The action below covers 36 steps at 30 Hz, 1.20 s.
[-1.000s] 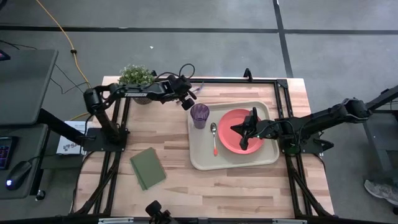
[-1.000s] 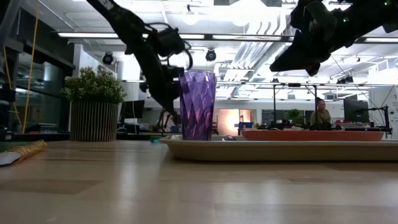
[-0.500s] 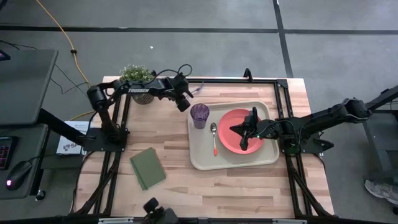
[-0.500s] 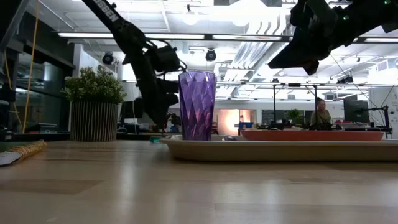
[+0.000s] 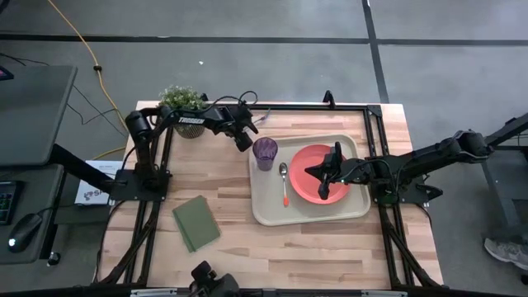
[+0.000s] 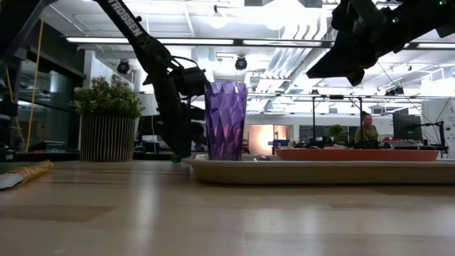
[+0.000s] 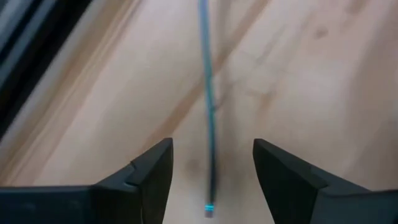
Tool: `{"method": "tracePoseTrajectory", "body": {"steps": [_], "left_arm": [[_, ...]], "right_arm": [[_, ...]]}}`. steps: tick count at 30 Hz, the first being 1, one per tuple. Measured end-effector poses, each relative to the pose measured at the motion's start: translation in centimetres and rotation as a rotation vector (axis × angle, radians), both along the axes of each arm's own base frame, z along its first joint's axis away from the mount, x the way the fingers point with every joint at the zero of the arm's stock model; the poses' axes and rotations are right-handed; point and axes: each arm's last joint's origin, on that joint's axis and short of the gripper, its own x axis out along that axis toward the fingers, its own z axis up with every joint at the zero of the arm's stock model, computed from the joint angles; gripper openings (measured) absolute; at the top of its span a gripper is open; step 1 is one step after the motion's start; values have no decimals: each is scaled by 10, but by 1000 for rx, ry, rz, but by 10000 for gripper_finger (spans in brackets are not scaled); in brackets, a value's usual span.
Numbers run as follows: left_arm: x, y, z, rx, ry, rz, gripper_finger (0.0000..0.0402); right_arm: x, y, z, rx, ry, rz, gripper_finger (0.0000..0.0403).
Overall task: Pick and place plate/cup/fork/spoon on tray
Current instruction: Put the blue fork on the gray serving tray to the left of the orange spoon
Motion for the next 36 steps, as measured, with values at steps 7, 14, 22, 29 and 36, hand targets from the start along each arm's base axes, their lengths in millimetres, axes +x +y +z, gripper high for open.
{"method": "tracePoseTrajectory", "body": {"steps": [7, 14, 22, 29, 36], "left_arm": [[0, 1, -7, -2, 29, 24, 173], [-2, -5, -6, -12, 72, 18, 14], [-10, -16, 29, 88, 61, 37, 1], [-26, -48, 81, 274, -55, 49, 0], [-40, -99, 141, 421, -304, -25, 0]], "right_arm": [[0, 0, 0, 0, 1, 2, 0], [0, 0, 0, 3, 1, 7, 0], [0, 1, 0, -6, 2, 29, 0], [1, 1, 2, -10, -13, 32, 0], [4, 1, 9, -22, -89, 39, 0]]}}
